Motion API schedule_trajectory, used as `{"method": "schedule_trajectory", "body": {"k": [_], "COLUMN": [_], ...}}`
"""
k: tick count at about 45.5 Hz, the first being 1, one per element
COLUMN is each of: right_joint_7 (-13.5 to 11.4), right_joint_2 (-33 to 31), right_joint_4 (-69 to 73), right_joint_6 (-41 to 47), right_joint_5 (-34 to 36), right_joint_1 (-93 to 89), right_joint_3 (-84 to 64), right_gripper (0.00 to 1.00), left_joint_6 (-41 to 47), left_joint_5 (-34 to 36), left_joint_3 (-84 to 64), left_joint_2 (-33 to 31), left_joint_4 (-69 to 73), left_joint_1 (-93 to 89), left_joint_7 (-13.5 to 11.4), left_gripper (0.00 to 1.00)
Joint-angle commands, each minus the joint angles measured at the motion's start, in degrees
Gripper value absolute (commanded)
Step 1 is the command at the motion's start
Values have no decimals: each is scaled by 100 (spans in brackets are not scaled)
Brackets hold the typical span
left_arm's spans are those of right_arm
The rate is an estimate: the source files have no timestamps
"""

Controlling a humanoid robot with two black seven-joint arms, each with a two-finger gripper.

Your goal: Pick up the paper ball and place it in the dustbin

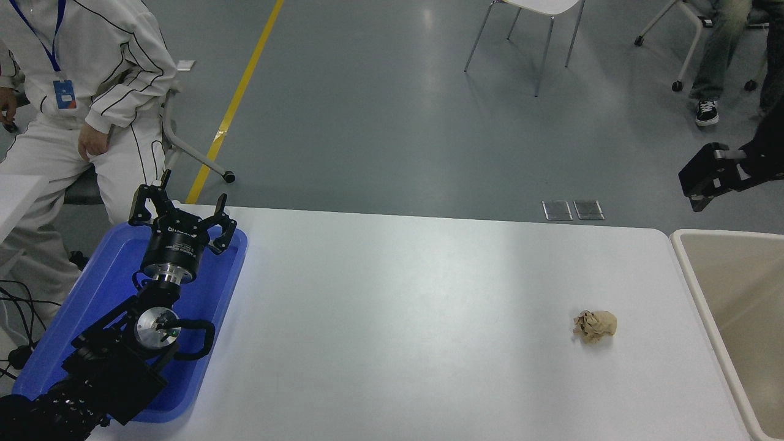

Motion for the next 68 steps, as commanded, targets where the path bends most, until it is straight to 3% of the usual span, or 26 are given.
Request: {"method": "schedule_trajectory", "body": {"k": [1,68], "right_joint_7": [0,9], "right_joint_2": [1,-104], "right_joint_4": [2,-7], "right_joint_6": [0,0], "right_joint_5": [0,9], "right_joint_1": [-1,-493], "right_joint_3": [8,227], "right_gripper": [100,100], "left_joint_6": [0,0], "left_joint_5": [-1,-1], "left_joint_3": [0,0], "left_joint_2": [0,0], "left_joint_4": [0,0], "left_joint_1": [2,2], "left_joint_7": [1,1], "left_gripper": [100,100]}}
